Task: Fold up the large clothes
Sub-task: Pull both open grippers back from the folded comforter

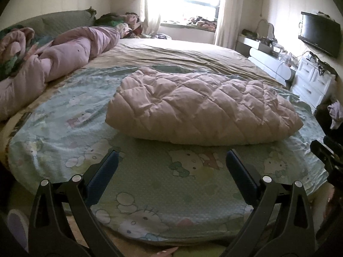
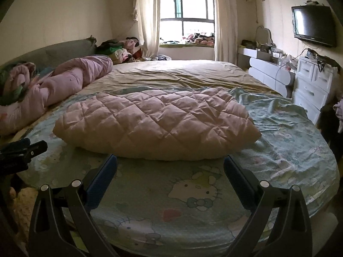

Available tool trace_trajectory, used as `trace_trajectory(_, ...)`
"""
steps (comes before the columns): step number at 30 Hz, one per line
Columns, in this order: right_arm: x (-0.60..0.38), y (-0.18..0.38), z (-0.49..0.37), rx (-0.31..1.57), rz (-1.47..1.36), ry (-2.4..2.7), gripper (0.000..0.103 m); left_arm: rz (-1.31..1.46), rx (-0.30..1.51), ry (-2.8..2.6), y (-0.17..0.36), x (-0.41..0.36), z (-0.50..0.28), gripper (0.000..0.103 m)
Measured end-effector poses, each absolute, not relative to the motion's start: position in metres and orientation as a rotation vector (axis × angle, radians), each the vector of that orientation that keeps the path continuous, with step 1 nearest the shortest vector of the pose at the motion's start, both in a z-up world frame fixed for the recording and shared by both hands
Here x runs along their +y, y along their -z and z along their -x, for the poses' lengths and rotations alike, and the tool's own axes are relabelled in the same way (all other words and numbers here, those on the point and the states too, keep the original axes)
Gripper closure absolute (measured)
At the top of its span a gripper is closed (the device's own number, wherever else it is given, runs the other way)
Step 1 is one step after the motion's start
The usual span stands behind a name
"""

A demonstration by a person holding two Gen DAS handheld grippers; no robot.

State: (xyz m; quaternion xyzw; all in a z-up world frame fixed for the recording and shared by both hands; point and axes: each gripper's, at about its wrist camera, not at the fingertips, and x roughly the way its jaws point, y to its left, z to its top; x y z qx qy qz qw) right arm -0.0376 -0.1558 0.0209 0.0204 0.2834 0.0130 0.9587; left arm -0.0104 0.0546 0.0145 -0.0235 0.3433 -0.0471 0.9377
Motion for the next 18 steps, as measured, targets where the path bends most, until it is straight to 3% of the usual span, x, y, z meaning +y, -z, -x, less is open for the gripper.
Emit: trace_trajectory(18, -0.153, -0.0183, 0.0399, 0.596, -0.054, -0.049, 0.004, 0.05, 0.697, 0.074, -0.0188, 0.0587, 0.0148, 0.009)
